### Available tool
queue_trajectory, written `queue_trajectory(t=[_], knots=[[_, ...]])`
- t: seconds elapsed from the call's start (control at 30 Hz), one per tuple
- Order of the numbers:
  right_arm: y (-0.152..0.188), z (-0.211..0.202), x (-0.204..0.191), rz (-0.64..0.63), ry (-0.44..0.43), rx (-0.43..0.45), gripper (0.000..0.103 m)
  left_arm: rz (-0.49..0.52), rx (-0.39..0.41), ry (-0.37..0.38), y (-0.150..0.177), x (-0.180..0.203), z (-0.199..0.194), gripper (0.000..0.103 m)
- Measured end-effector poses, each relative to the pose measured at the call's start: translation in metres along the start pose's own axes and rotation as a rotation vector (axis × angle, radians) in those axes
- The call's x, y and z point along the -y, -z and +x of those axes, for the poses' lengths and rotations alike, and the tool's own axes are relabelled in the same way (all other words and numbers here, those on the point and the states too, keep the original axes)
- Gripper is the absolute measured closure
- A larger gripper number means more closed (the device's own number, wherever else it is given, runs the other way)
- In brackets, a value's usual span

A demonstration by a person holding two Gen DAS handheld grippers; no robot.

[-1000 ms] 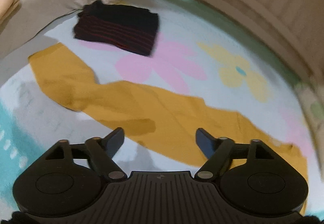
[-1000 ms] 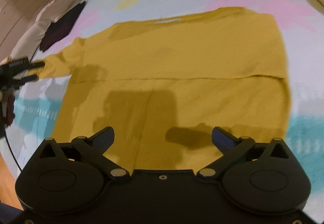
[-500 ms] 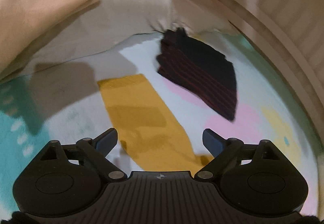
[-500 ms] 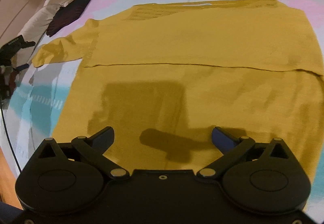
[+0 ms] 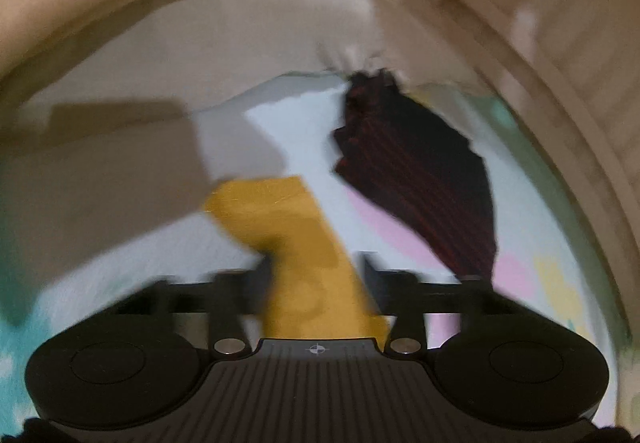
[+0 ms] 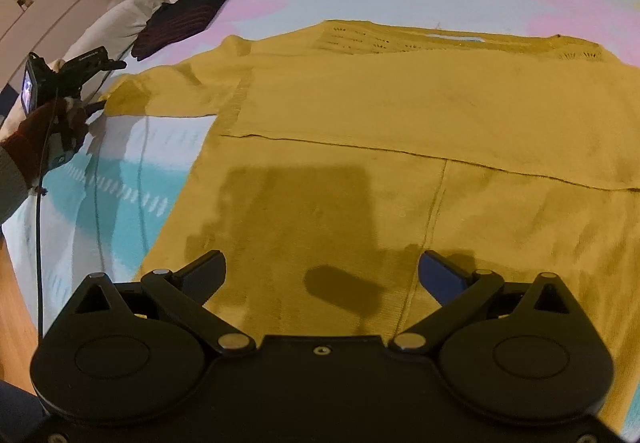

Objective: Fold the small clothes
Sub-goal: 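Grasp the sleeve with the left gripper, fold it across, release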

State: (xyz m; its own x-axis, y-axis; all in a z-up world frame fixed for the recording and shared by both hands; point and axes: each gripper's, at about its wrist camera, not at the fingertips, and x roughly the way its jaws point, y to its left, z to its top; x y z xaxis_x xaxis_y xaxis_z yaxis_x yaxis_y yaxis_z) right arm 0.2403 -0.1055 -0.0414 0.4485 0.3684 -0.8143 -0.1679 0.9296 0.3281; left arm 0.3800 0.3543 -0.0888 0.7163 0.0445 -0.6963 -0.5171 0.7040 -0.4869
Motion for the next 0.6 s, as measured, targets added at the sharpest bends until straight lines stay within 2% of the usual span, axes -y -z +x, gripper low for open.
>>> queue_trajectory(t=[0.07, 0.13, 0.23, 0.4, 0.6], knots=[[-0.002, -0.002, 0.000, 0.002, 0.000, 0.005, 0.000, -0.045, 0.003, 0.031, 0.002, -0.008, -0.005, 0.097], [-0.002, -0.005, 0.000, -0.001, 0.000, 0.018, 0.000, -0.055, 0.059, 0.038, 0.005, -0.008, -0.018, 0.097], [-0.004, -0.011, 0.000, -0.007, 0.002, 0.037, 0.000, 0.003, 0.122, 0.028, 0.003, 0.009, -0.044, 0.097], [-0.010, -0.025, 0.008, 0.019, -0.003, 0.081, 0.000, 0.101, 0.196, 0.108, -0.004, 0.061, -0.099, 0.098], [-0.014, -0.047, 0.028, 0.075, 0.010, 0.146, 0.000, 0.345, 0.244, 0.239, 0.025, 0.160, -0.162, 0.097]])
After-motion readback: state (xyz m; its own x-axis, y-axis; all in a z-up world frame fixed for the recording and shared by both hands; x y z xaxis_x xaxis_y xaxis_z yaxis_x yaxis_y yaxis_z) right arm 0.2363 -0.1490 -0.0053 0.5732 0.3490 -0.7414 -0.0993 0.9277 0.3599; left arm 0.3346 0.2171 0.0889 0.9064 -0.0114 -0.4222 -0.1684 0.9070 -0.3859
